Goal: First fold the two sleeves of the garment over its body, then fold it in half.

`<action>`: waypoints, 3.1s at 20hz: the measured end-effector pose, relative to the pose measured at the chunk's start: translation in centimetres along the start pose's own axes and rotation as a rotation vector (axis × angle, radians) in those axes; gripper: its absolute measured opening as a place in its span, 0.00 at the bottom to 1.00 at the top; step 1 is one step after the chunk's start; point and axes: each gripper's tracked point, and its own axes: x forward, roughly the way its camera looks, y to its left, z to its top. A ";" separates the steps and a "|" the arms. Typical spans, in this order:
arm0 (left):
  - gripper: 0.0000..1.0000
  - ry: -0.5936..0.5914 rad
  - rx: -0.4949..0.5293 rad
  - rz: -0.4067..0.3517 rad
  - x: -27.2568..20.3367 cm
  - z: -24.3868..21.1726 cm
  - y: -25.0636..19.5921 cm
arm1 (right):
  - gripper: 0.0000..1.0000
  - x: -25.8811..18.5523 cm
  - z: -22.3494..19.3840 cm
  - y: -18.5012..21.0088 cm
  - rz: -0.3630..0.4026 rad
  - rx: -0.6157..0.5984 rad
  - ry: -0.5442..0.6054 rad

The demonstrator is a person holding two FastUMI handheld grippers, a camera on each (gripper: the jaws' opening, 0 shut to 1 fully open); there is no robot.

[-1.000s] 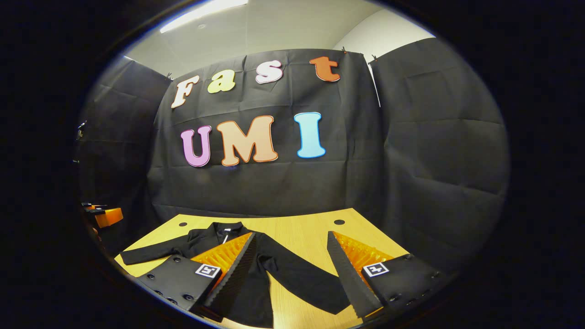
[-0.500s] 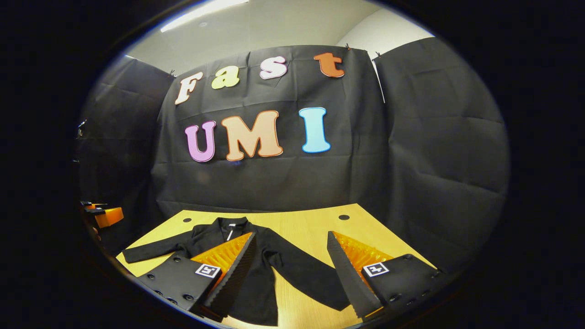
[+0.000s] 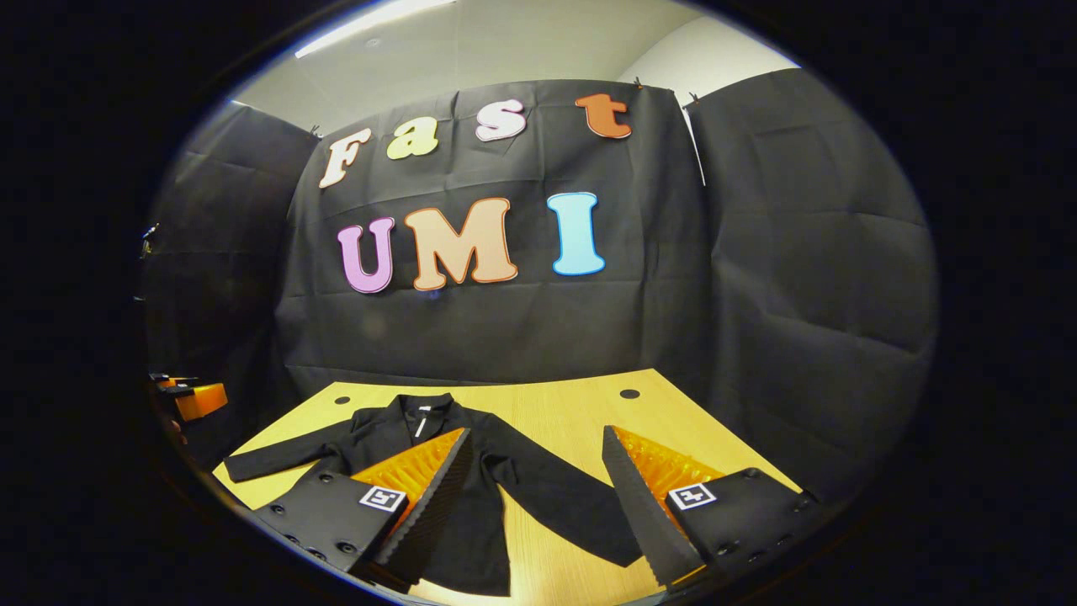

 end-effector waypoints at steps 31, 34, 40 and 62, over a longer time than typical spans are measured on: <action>0.90 0.034 0.052 0.107 -1.2 -0.7 1.2 | 0.95 11.0 -18.4 -13.0 -0.161 0.147 0.425; 0.93 0.040 0.055 0.112 -1.3 -0.9 1.3 | 0.95 11.5 -20.2 -13.1 -0.165 0.146 0.474; 0.89 0.040 0.060 0.120 -1.4 -1.0 1.5 | 0.99 11.5 -23.5 -12.8 -0.175 0.183 0.554; 0.93 0.076 0.063 0.089 -1.3 -2.8 0.2 | 0.58 10.8 -24.8 -13.3 -0.220 0.098 0.549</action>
